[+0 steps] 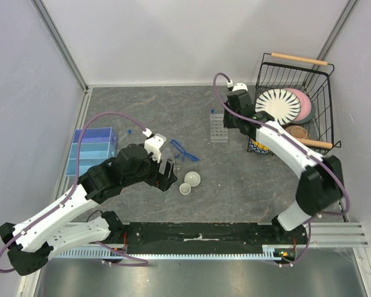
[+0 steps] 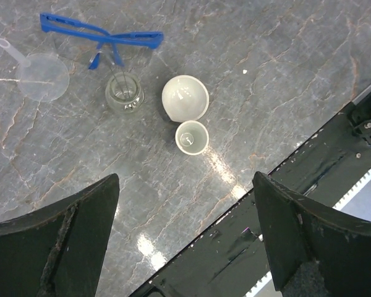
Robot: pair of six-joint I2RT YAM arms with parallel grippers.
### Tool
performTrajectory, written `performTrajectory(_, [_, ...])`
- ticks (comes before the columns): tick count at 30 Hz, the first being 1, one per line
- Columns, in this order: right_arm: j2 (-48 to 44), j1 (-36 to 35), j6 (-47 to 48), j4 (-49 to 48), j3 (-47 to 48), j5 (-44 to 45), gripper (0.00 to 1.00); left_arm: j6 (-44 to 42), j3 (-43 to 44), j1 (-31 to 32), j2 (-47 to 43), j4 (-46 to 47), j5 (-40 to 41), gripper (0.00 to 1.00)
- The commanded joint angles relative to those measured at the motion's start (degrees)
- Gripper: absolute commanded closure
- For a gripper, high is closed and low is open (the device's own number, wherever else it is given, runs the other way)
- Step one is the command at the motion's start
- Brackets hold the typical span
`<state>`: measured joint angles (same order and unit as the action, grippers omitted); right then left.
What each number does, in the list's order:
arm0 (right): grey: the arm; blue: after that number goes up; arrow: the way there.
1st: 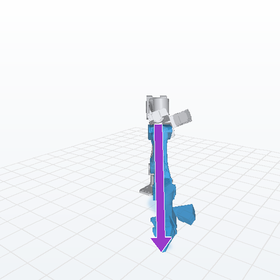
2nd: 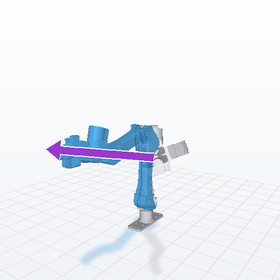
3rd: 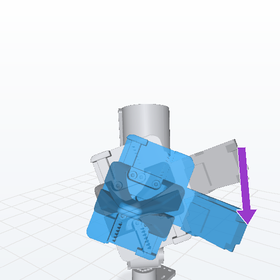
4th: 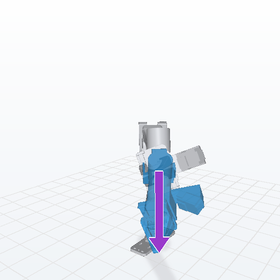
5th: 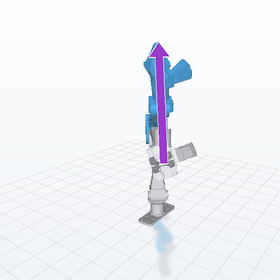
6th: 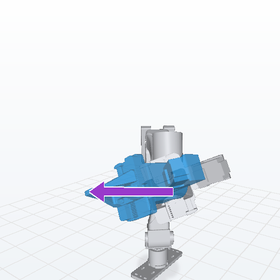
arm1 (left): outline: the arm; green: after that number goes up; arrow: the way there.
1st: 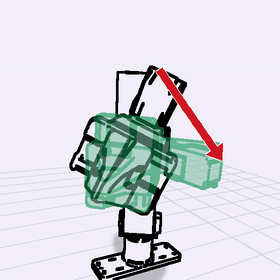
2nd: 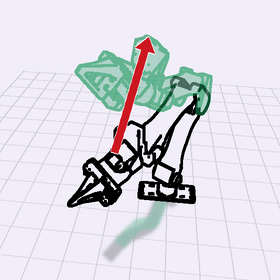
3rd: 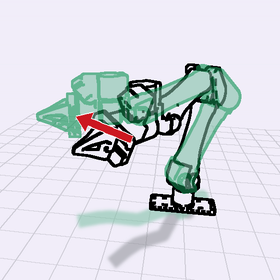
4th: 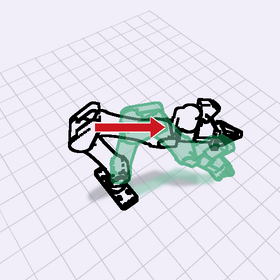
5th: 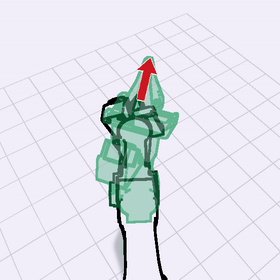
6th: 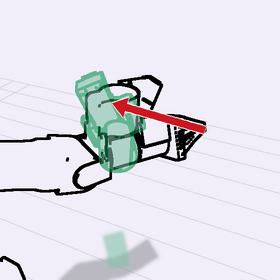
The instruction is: Organize the chemistry lab equipment
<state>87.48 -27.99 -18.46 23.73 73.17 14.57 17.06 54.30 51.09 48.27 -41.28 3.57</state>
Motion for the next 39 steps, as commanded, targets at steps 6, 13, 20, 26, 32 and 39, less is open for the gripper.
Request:
performTrajectory(6, [17.6, 1.2, 2.5, -3.2, 17.1, -5.1, 1.00, -1.4, -3.1, -0.2, -0.2, 2.4, 1.4, 0.06])
performTrajectory(13, [23.8, 1.1, 4.7, 0.0, 23.9, -1.0, 1.00, -2.3, -3.7, -0.2, 0.2, 2.3, 2.0, 0.06])
performTrajectory(20, [26.9, 1.2, 6.4, 1.6, 27.1, 2.1, 1.00, -2.3, -3.9, -0.2, 0.4, 2.4, 2.0, 0.06])
performTrajectory(26, [28.2, 1.2, 6.7, 1.8, 27.7, 1.8, 1.00, -2.3, -3.9, -0.2, 0.4, 2.3, 1.9, 0.06])
performTrajectory(32, [29.4, 1.1, 6.4, 1.3, 27.2, 1.0, 1.00, -2.3, -3.9, -0.2, 0.6, 2.3, 1.9, 0.06])
performTrajectory(39, [30.3, 1.0, 6.2, 0.1, 26.6, 0.5, 1.00, -2.4, -3.9, -0.3, 0.6, 2.3, 1.9, 0.06])
